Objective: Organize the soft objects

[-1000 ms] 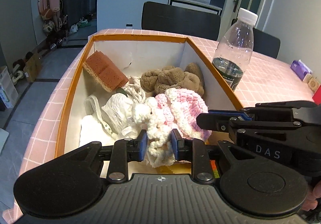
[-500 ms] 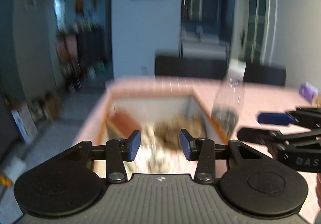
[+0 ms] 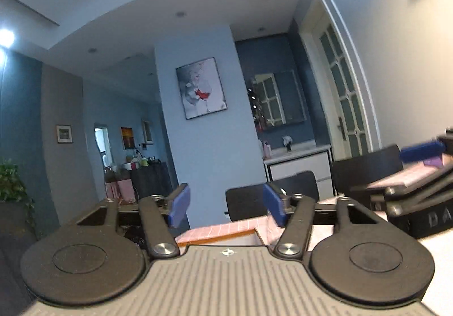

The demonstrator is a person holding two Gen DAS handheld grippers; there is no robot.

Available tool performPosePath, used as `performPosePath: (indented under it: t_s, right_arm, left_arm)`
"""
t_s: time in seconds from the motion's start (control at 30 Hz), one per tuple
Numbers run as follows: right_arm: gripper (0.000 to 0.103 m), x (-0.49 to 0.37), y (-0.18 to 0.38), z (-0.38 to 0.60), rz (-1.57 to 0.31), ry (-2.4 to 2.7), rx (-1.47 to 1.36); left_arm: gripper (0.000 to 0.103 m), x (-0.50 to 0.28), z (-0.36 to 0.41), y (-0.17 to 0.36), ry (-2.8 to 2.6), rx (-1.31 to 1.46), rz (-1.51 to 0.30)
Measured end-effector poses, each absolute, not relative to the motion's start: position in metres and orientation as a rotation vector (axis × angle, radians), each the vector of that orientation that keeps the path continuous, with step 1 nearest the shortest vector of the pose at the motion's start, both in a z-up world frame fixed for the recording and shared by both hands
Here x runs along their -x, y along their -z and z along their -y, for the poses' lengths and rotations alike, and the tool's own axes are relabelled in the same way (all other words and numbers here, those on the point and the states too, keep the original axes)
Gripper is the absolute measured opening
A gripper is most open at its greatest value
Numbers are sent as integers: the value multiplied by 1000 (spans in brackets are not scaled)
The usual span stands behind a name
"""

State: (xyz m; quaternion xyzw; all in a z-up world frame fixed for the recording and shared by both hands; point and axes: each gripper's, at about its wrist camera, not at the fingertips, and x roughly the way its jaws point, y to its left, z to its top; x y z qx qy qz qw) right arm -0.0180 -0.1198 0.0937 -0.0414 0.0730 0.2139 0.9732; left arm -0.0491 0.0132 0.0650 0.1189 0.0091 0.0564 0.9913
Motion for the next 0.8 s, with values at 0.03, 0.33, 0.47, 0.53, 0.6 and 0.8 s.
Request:
performPosePath:
  t_s: [0.03,0.33,0.47,0.53,0.6,0.8]
  right_arm:
    - [100,20,-92,123,-153,-418,79]
    - [100,15,-62,138,-282,-338,14]
    - [100,4,-40,132,-375,-302,44]
    - [100,0,-29,132,-425,-303,47]
    - [100,-5,-20,129,-467,-294,58]
    - [100,-17,-5,124,-524,-256,81]
  left_arm:
    - [78,51,-8,-63,-110,-242,-26]
    - [103,46,-9,-39,-153,-119,-144]
    - [103,34,-20,-32,-165,-87,-253]
    - [103,31,-26,-27,-181,-81,-305]
    - [103,31,-29,-19,-205,-84,-347]
    - [103,29,-40,-4,-230,-70,-412]
